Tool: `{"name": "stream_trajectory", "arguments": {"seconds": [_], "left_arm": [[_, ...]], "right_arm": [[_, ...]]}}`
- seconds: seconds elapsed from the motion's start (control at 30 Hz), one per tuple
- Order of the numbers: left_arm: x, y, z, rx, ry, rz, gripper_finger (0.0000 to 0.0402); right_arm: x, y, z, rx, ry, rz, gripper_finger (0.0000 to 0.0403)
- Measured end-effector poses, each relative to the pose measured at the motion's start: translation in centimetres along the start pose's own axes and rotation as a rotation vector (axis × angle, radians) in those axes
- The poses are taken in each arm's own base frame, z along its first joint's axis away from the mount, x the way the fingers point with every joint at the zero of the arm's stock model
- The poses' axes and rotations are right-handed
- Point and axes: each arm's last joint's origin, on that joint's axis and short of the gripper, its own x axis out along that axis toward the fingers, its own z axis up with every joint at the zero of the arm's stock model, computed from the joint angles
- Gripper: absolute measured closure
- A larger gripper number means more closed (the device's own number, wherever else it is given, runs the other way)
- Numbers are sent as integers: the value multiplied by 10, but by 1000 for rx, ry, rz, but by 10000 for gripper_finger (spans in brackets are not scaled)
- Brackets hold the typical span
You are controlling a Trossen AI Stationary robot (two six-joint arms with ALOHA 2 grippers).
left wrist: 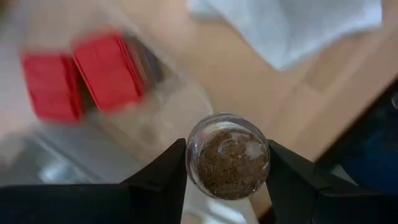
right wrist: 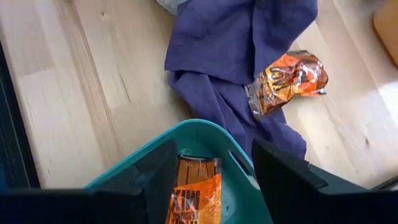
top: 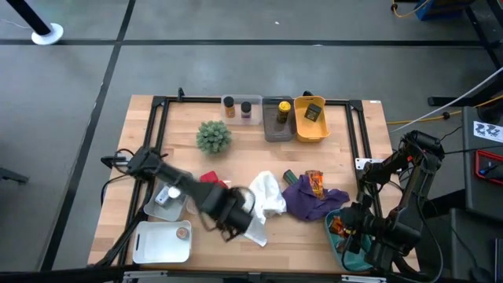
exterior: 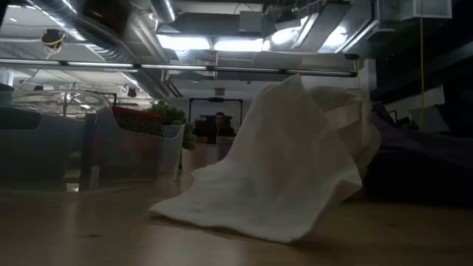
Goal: Sort spices by type
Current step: Put the brown seasoning bottle into the white bin
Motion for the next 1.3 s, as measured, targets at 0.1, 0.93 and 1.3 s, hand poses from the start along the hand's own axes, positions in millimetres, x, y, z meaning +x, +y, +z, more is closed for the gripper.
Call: {"name": "stream_trajectory", "arguments": {"seconds": [0.1, 0.93, 1.3], "left_arm": [[-2, -15, -28, -69, 5, 0, 241], [20, -53, -208, -648, -127, 59, 241], [72, -46, -217, -693, -174, 141, 241]], "right_arm": [[0, 0, 0, -36, -15, -1, 196], [0, 0, 3, -98, -91, -9, 196], [0, 1, 3, -95, -104, 2, 196]]}}
